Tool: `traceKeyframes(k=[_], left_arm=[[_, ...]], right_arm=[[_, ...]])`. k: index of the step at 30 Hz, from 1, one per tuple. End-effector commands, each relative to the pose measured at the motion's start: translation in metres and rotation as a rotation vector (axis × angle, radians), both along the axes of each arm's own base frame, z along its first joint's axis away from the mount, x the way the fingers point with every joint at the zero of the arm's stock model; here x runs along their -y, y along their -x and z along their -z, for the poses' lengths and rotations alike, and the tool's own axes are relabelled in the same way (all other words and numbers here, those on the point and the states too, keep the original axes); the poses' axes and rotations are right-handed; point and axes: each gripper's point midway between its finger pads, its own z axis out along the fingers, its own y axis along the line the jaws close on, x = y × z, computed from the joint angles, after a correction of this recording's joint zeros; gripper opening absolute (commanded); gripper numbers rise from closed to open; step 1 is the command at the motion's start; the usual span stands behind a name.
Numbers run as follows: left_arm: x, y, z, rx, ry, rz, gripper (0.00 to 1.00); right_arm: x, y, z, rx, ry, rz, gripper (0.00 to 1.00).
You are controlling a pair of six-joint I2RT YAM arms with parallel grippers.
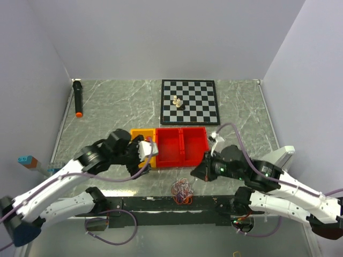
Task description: Untangle the cables
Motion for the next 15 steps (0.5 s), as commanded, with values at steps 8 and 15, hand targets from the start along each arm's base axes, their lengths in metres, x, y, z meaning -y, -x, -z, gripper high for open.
traceKeyframes(k=[8,15], left_arm=[[0.051,-0.010,0.024,-0.134,-0.060,0.090,0.96],[0.106,0.010,0.038,-0.204,-0.131,0.223,0.95]], right_arm=[[0.062,0.019,0.027,-0.086,0.024,0.163,0.00],[0.094,0.008,0.006,-0.004,0.075,0.255,0.00]])
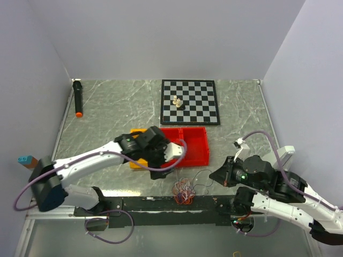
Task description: Untangle the cables
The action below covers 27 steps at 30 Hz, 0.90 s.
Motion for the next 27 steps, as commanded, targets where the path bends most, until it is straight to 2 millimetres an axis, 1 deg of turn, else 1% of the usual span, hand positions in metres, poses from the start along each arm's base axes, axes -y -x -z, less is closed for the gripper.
traceKeyframes(k=[1,5,6,8,12,14,16,20,27], left_arm=[[0.045,0.009,-0.010,-0.028,0.043,0.082,0.95],[0.066,0.020,0.004,-0.052,0.014,0.134,0.96],[0.070,0.021,0.006,-0.061,0.010,0.134,0.96],[0.080,0.023,0.010,-0.082,0.008,0.137,0.96],[0.098,0.024,0.010,-0.145,0.006,0.133,0.97],[0.103,0.028,0.011,-0.184,-0.003,0.137,0.97],[0.105,0.032,0.017,-0.207,-0.011,0.146,0.99],[0.110,0.037,0.033,-0.221,-0.015,0.146,0.99],[0.111,0.054,0.041,-0.285,-0.017,0.169,0.99]], right_arm=[[0.026,-0.010,-0.025,0.077,0.032,0.088,0.00],[0.041,-0.014,-0.056,0.161,0.017,0.107,0.00],[0.045,-0.014,-0.061,0.172,0.010,0.112,0.00],[0.048,-0.013,-0.064,0.182,0.003,0.111,0.00],[0.050,-0.010,-0.053,0.158,0.008,0.112,0.00],[0.050,-0.009,-0.047,0.148,0.006,0.111,0.00],[0.049,-0.008,-0.043,0.144,0.001,0.110,0.00],[0.049,-0.008,-0.038,0.137,0.004,0.111,0.00],[0.050,-0.008,-0.035,0.127,0.012,0.119,0.00]])
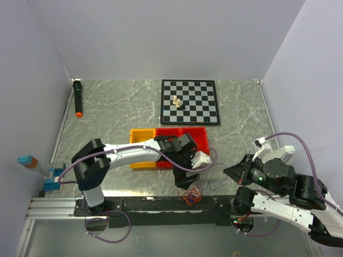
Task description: Untangle the cables
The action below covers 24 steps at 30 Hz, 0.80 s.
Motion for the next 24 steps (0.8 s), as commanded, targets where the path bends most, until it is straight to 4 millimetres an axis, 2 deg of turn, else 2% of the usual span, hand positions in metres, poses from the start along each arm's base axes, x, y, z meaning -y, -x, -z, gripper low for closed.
traceKeyframes(k=[1,7,11,14,16,18,20,24], left_arm=[[0.008,0.014,-0.002,-0.060,0.042,0.018,0.97],[0.011,0.005,0.017,-0.025,0.023,-0.005,0.99],[0.020,-0.002,0.020,0.005,0.060,-0.015,0.96],[0.027,-0.003,0.022,0.006,0.085,-0.004,0.90],[0.028,-0.001,0.024,-0.004,0.081,0.016,0.78],[0.026,0.003,0.022,-0.013,0.091,0.038,0.63],[0.022,0.010,0.018,-0.035,0.102,0.061,0.42],[0.011,0.024,0.016,-0.082,0.106,0.085,0.15]], right_arm=[[0.002,0.000,0.002,-0.003,0.001,0.006,0.00],[0.002,0.000,0.001,-0.010,0.002,0.015,0.00],[0.001,0.000,-0.001,-0.011,-0.012,0.016,0.00],[0.000,-0.001,-0.002,-0.013,-0.012,0.016,0.00],[0.000,-0.001,-0.005,-0.014,-0.012,0.019,0.00],[-0.001,-0.001,-0.007,-0.017,-0.017,0.020,0.00],[-0.001,0.000,-0.011,-0.013,-0.027,0.017,0.00],[-0.001,-0.001,-0.015,-0.006,-0.035,0.023,0.00]])
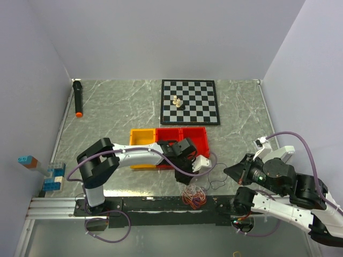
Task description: Untangle the cables
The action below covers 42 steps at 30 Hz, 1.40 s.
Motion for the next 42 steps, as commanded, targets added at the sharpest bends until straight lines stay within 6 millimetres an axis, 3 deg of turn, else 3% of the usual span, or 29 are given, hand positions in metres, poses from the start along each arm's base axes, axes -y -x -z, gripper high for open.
traceKeyframes(k=[1,2,9,18,19,22,26,28,31,33,36,38,40,42], left_arm=[[-0.009,0.022,-0.011,-0.058,0.047,0.057,0.06],[-0.011,0.022,-0.012,-0.056,0.052,0.056,0.01],[-0.024,0.029,-0.037,-0.048,0.083,0.057,0.01],[-0.058,0.009,-0.057,0.023,0.086,0.038,0.01],[-0.057,0.006,-0.057,0.020,0.093,0.013,0.08],[-0.047,0.004,-0.052,-0.015,0.101,-0.003,0.48],[-0.019,0.003,-0.048,-0.049,0.127,0.031,0.68],[-0.005,-0.001,-0.046,-0.028,0.143,0.061,0.69],[0.007,-0.004,-0.039,-0.028,0.148,0.091,0.67],[0.008,0.003,-0.029,-0.054,0.128,0.120,0.60],[0.003,0.016,-0.016,-0.076,0.110,0.150,0.43],[-0.002,0.019,-0.010,-0.055,0.105,0.160,0.25],[-0.009,0.019,-0.007,-0.040,0.093,0.152,0.01],[-0.016,0.019,-0.006,-0.026,0.077,0.150,0.01]], right_arm=[[-0.001,-0.002,-0.016,0.016,-0.027,0.005,0.00],[-0.001,-0.002,-0.018,0.018,-0.031,0.006,0.00],[-0.001,-0.005,-0.029,0.040,-0.019,0.008,0.00],[-0.009,-0.008,-0.056,0.086,-0.031,-0.023,0.00],[-0.010,-0.009,-0.056,0.084,-0.025,-0.028,0.00],[-0.016,-0.009,-0.049,0.077,-0.017,-0.040,0.00],[-0.017,-0.009,-0.041,0.065,-0.014,-0.038,0.00],[-0.015,-0.008,-0.041,0.064,-0.021,-0.035,0.00],[-0.013,-0.007,-0.042,0.061,-0.031,-0.031,0.00],[-0.012,-0.006,-0.042,0.058,-0.036,-0.030,0.00],[-0.010,-0.005,-0.044,0.064,-0.047,-0.026,0.00],[-0.010,-0.005,-0.047,0.072,-0.051,-0.029,0.00],[-0.010,-0.006,-0.051,0.081,-0.056,-0.032,0.00],[-0.011,-0.006,-0.057,0.095,-0.064,-0.039,0.00]])
